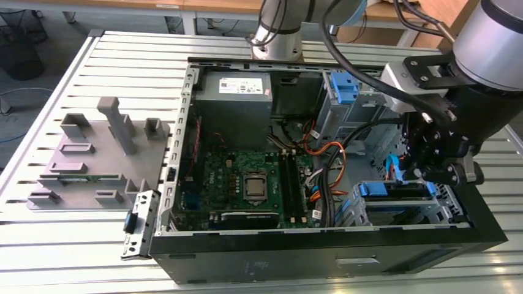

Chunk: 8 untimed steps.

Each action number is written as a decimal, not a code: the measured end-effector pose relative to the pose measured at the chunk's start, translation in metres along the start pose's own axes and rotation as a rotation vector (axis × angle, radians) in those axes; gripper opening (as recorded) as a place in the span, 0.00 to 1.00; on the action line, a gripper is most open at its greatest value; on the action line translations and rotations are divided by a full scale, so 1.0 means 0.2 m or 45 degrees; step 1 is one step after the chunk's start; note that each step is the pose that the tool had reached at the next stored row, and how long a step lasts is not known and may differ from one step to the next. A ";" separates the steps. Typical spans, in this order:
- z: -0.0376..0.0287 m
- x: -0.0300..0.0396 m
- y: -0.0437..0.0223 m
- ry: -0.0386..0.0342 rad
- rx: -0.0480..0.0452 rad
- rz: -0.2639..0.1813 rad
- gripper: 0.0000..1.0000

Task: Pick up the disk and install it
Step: 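Insert the first disk wire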

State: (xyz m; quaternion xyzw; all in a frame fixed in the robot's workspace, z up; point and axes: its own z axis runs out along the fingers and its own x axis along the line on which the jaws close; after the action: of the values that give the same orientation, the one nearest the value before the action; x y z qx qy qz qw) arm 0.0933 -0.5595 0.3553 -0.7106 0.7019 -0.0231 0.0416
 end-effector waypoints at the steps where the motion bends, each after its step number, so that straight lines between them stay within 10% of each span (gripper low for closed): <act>1: 0.001 0.002 -0.002 -0.0061 -0.019 0.001 0.23; 6: 0.002 0.008 -0.010 -0.0340 -0.117 0.006 0.23; 8: 0.002 0.008 -0.010 -0.0349 -0.122 0.007 0.23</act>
State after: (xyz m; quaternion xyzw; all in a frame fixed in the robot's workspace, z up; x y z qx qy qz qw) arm 0.0955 -0.5610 0.3550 -0.7103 0.7034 0.0203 0.0173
